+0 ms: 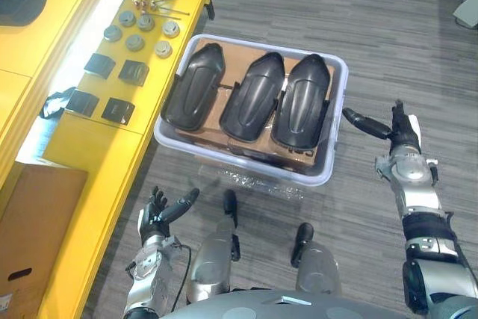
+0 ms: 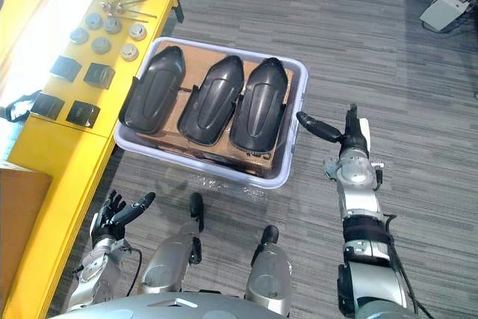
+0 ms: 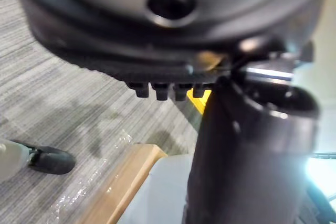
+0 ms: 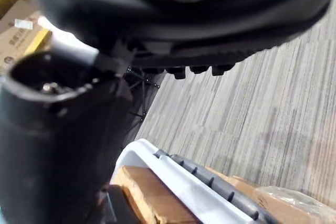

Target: Walk over and take three plastic housings, then place them on the shelf

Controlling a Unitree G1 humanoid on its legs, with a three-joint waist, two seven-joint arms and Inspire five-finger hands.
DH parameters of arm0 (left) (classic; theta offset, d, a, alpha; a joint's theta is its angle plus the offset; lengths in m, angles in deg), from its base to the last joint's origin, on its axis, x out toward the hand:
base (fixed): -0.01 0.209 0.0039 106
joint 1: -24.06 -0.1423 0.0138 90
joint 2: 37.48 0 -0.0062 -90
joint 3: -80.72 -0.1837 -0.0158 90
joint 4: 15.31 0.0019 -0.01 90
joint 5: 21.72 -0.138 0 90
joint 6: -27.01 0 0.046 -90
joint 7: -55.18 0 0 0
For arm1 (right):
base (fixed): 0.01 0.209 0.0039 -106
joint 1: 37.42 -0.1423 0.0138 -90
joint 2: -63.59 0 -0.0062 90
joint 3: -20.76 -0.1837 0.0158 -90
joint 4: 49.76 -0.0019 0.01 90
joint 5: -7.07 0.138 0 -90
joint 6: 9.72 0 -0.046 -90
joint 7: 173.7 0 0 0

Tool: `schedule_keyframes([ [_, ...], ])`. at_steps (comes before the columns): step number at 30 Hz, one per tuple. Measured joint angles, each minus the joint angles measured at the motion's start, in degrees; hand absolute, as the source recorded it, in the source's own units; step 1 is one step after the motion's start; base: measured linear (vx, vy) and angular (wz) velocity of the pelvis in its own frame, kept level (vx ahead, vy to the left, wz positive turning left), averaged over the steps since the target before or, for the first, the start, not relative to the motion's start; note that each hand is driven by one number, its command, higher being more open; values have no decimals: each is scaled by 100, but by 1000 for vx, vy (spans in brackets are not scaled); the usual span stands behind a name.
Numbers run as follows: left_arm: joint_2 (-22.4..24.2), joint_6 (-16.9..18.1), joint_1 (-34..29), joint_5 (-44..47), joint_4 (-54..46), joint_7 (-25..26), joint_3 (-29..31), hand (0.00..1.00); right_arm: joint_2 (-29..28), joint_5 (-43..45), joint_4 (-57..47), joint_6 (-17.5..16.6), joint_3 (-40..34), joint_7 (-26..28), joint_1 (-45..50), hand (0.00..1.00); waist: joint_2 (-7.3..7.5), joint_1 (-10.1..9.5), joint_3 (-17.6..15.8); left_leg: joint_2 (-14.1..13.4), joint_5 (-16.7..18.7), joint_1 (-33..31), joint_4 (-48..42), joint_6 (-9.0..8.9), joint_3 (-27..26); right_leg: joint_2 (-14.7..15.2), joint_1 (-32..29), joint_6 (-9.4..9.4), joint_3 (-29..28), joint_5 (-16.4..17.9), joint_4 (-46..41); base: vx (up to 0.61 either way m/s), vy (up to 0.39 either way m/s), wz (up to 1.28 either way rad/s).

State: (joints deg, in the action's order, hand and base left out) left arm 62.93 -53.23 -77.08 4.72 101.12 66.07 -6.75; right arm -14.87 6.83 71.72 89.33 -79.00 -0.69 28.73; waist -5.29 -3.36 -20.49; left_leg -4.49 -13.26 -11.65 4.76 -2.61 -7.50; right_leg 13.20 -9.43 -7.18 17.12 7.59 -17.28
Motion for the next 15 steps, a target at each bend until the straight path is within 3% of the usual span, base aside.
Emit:
schedule_keyframes([
  [9, -116, 5, 266, -57, -243, 118, -564, 100, 379, 122, 484, 68, 512, 300, -855, 100, -73, -10, -313, 14, -51, -15, -1, 36, 38, 22, -25, 3, 27, 1, -78, -1, -8, 1],
  [15, -128, 3, 277, -67, -235, 256, -733, 100, 419, 118, 497, 89, 764, 437, -1131, 100, -69, -17, -321, 24, -59, -28, -2, 43, 40, 32, -32, 2, 34, 1, -70, 8, -10, 0],
])
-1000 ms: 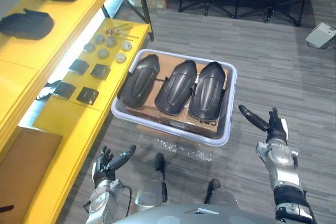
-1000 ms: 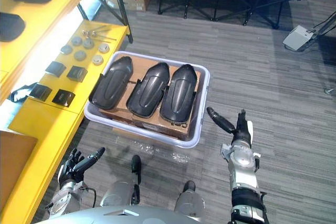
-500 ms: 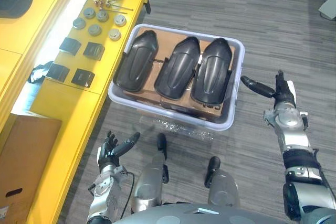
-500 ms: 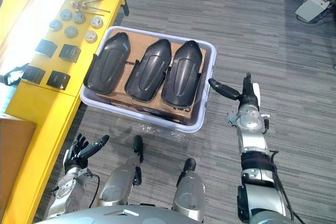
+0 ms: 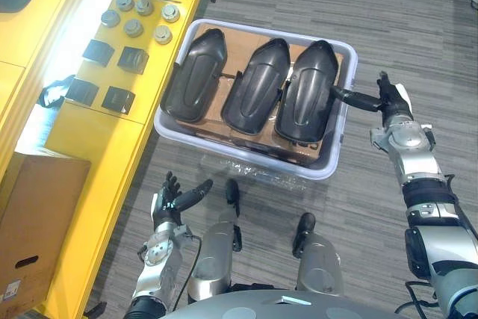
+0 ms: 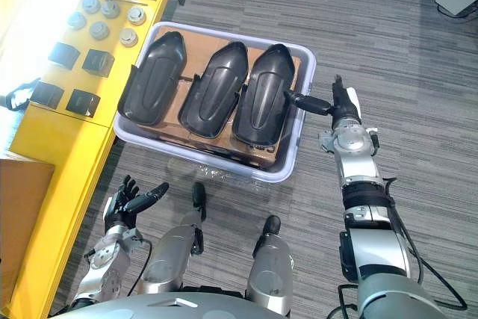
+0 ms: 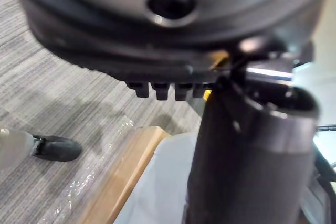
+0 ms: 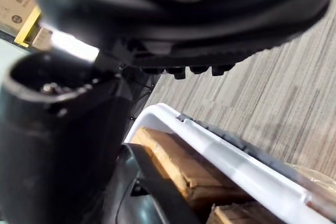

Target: Walk over and take three plastic housings, then place them on the shelf

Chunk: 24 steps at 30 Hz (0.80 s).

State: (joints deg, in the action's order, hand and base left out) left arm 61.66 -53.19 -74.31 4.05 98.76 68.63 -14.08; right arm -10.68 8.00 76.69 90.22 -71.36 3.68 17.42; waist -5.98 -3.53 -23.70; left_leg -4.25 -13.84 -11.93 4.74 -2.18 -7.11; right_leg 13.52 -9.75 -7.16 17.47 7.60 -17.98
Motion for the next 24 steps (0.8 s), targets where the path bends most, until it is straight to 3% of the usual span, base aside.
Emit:
schedule_keyframes([
  [8, -7, -5, 149, -207, 34, 142, -160, 100, 12, -61, 445, 307, 337, 170, -422, 100, -100, -62, -208, 16, -24, -2, 0, 4, 84, 25, 58, 0, 89, 0, 1, 0, -19, 5],
  [18, -12, -6, 220, -380, 296, 144, -245, 100, 13, -252, 1039, 727, 560, 202, -916, 100, -101, -109, -228, 18, -42, -64, 0, 2, 114, 30, 26, -9, 123, -9, 8, 12, -33, 2],
  [19, -12, -6, 220, -380, 306, 144, -254, 100, 13, -271, 1103, 773, 622, 200, -948, 0, -102, -113, -229, 20, -43, -64, 0, 3, 116, 30, 28, -9, 125, -9, 8, 7, -31, 1],
  [24, -14, -6, 225, -380, 355, 145, -377, 100, 69, -387, 1349, 846, 714, 51, -1134, 0, -108, -117, -231, 22, -46, -64, 0, 2, 128, 30, 31, -9, 133, -9, 10, 2, -27, 1],
])
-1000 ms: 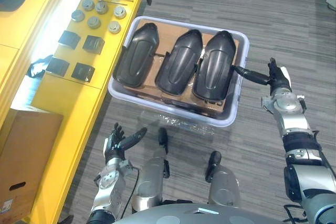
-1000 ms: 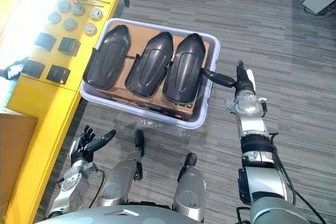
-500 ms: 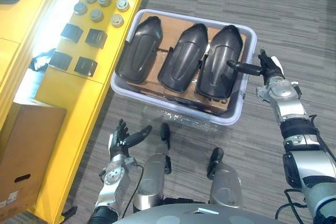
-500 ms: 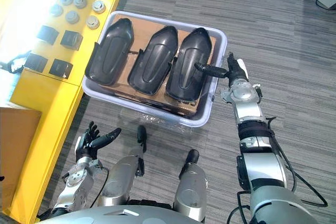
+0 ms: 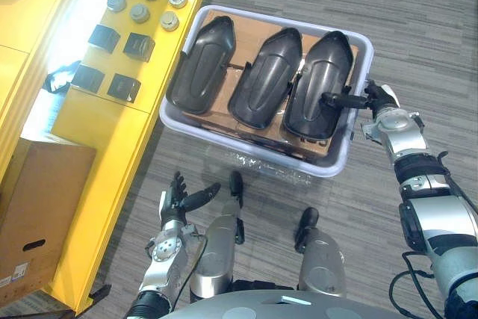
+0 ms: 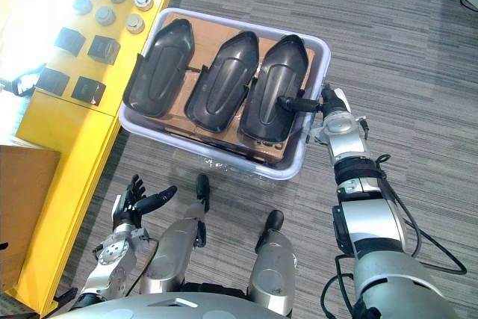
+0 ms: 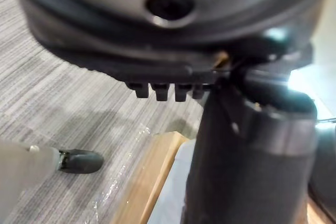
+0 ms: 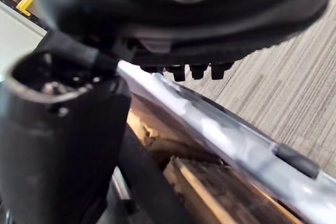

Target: Walk over and take three plastic housings, then place them on the shelf

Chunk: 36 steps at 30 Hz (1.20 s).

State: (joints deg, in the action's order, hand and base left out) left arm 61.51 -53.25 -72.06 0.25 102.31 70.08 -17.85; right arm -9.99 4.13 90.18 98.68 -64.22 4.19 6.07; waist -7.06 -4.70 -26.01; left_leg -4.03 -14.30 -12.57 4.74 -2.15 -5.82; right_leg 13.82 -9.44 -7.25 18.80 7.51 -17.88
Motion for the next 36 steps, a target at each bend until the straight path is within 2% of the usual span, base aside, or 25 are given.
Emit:
schedule_keyframes([
  [3, 1, 0, 11, 0, 10, -3, -78, 100, 245, -137, 288, -6, 20, -73, -173, 0, -22, -1, -10, 0, -5, -2, 0, -6, 47, 0, 31, 0, 53, 1, 6, 3, -35, 6],
  [9, 0, 3, 122, 1, 136, 1, -166, 100, 384, -600, 445, -19, 24, -342, -228, 0, -130, -41, -50, -10, -35, -62, 0, -20, 132, -1, 32, 11, 151, 9, 7, 5, -43, 7],
  [12, 1, 3, 122, 2, 141, -3, -183, 100, 386, -697, 549, -24, 26, -374, -231, 0, -135, -44, -52, -13, -41, -87, 0, -22, 138, -3, 17, 12, 164, 9, 1, 18, -38, 2],
  [16, 0, 7, 122, 3, 141, -8, -183, 100, 379, -702, 461, -423, 31, -483, -295, 0, -168, -59, -53, -13, -46, -87, 0, -25, 139, -2, 17, 12, 166, 9, -5, 13, -43, 0],
  [21, 0, 13, 118, 4, 170, -17, -181, 100, 379, -759, 374, -451, 133, -490, -254, 0, -168, -152, -54, -15, -47, -102, 2, -26, 147, -1, 0, 17, 172, 15, 3, -7, -39, 1],
  [29, -9, 34, 114, 3, 215, -22, -164, 100, 379, -930, 309, -796, 144, -635, -152, 0, -152, -144, -63, -16, -51, -134, 2, -22, 153, -3, -23, 16, 180, 13, 10, 9, -42, 0],
  [32, -15, 68, 114, 3, 215, -21, -163, 100, 379, -1015, 254, -811, 144, -848, -129, 0, -132, -148, -76, -21, -51, -141, 2, -22, 152, -12, -22, 14, 182, 9, 17, 17, -52, 0],
  [36, -42, 162, 108, 4, 165, -12, -133, 100, 380, -1096, -355, -802, 95, -1261, 132, 0, -92, -129, -100, -32, -51, -140, 2, -22, 145, -29, -7, 8, 181, -2, 42, 9, -23, 0],
])
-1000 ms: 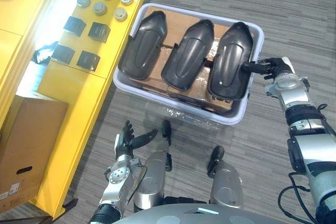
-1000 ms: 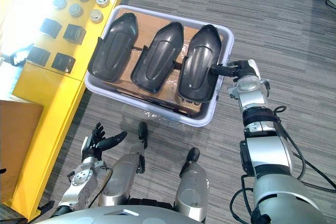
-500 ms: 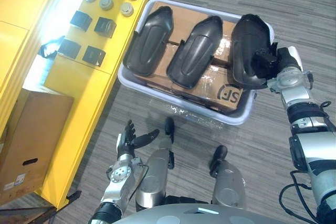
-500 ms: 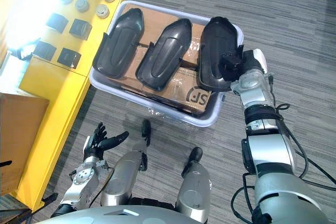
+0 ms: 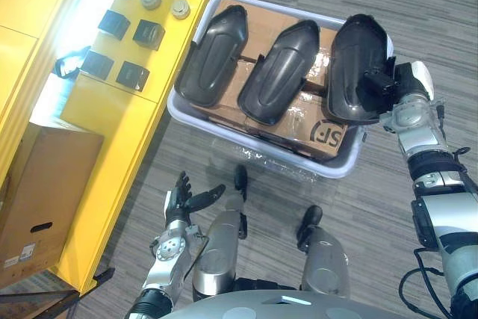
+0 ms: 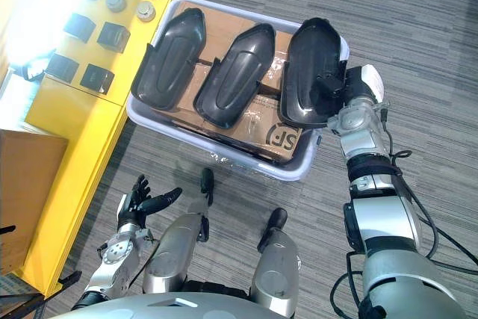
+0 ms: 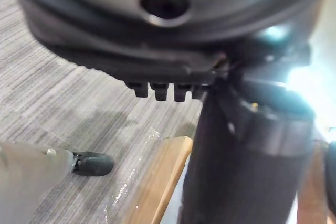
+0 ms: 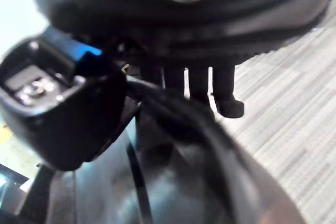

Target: Walk over and take three plastic housings, then place them on the shelf

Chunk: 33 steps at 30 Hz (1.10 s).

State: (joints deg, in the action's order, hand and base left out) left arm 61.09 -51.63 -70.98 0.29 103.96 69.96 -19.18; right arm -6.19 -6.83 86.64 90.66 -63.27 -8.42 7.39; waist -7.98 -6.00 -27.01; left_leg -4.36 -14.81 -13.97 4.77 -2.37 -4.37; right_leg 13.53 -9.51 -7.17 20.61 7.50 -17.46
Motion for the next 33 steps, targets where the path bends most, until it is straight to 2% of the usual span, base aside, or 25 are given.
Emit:
schedule_keyframes([
  [4, -2, -6, -36, 31, -455, 101, 323, 100, 0, -191, -1196, 17, -469, -442, 523, 0, 49, 15, 13, -35, 8, 46, 2, -8, -32, -55, 87, -3, -13, -49, 125, 9, -22, -2],
  [9, -9, -129, -99, 11, -1028, 437, 790, 100, -21, -615, -2001, 26, -720, -705, 904, 0, 160, 114, 82, -45, 35, 152, 5, -40, -65, -72, 222, -17, -21, -70, 217, 13, -35, -3],
  [14, -9, -460, -226, -245, -1478, 912, 1228, 100, -477, -838, -2408, 68, -905, -998, 1493, 0, 343, 157, 499, -73, 121, 259, 9, -70, -89, -153, 465, -29, -5, -190, 567, 33, -27, -4],
  [19, 55, -563, -231, -484, -2713, 1000, 1554, 100, -948, -1078, -3182, 88, -920, -1227, 2003, 0, 349, 161, 809, -58, 146, 396, 9, -102, -47, -181, 756, -42, 140, -246, 786, 34, -22, 8],
  [22, 50, -617, -171, -486, -3483, 578, 1647, 100, -1221, -1283, -3568, -127, -813, -1355, 2083, 0, 323, 149, 1246, -9, 191, 494, 11, -82, -54, -173, 938, -84, 153, -309, 972, 37, -8, 3],
  [25, 41, -729, -89, -447, -3736, 117, 1562, 100, -1241, -1309, -3850, -355, -648, -1369, 2072, 0, 301, 143, 1338, 5, 209, 701, 13, -81, -90, -173, 1171, -102, 154, -355, 1091, 14, -1, -2],
  [27, 31, -945, -14, -190, -3778, -243, 1375, 100, -1244, -1469, -3994, -570, -553, -1369, 2072, 0, 271, 144, 1432, 2, 228, 812, 21, -94, -123, -182, 1268, -101, 149, -380, 1149, -42, -1, -6],
  [30, 33, -1480, 5, 713, -3787, -835, 852, 100, -1377, -1518, -4127, -965, -410, -1362, 2072, 0, 237, 185, 1697, -22, 257, 873, 37, -103, -215, -206, 1310, -86, 97, -446, 1261, -52, -1, -14],
  [33, 30, -1892, 13, 1531, -3786, -1366, 426, 100, -1514, -1516, -4160, -1209, -278, -1347, 2074, 0, 238, 275, 1757, -38, 257, 972, 37, -102, -301, -259, 1414, -78, 27, -558, 1378, -40, -4, -13],
])
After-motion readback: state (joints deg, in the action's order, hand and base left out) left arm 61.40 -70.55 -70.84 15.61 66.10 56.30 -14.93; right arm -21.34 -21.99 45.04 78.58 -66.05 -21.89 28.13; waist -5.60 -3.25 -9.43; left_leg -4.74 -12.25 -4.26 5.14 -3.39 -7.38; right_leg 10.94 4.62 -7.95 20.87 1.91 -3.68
